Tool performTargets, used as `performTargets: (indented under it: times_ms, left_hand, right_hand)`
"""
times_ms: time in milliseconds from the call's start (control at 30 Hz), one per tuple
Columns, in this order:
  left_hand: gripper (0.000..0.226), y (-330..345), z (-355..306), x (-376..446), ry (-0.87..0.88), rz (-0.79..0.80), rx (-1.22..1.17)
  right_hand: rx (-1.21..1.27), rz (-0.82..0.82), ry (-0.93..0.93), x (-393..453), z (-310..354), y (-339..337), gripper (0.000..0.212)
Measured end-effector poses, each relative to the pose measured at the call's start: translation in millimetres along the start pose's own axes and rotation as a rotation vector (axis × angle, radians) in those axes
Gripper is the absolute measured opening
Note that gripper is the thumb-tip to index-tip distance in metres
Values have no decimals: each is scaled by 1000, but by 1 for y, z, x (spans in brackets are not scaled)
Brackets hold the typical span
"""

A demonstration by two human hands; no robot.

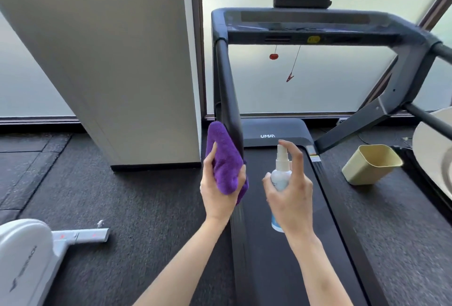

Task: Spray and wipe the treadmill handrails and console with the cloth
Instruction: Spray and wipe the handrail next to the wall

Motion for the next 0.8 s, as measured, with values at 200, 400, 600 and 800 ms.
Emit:
performTargets:
  times_ms: [200,400,600,800]
  left_hand:
    - [69,3,-25,33,-202,100,-119]
    - [80,26,-48,106,-410,181,-115]
    - [90,45,-45,156,-468,177,-52]
    - [73,68,-24,215,-521,196,-263]
  right_hand:
    - [14,17,-28,9,-2,-5,68]
    - [36,32,-55,37,3,-4,65]
    - [35,36,-44,79,1,16,69]
    - [-2,-18,-66,135,-2,48,71]
Point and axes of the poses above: each hand's wrist, its own x-axis towards the middle knuckle, its own y-axis out of the palm, z = x × y, the point moved 4 cm from there along x, towards the middle knuckle, and after that the axes turned 2 degrees about -x, right-handed, at the moved point
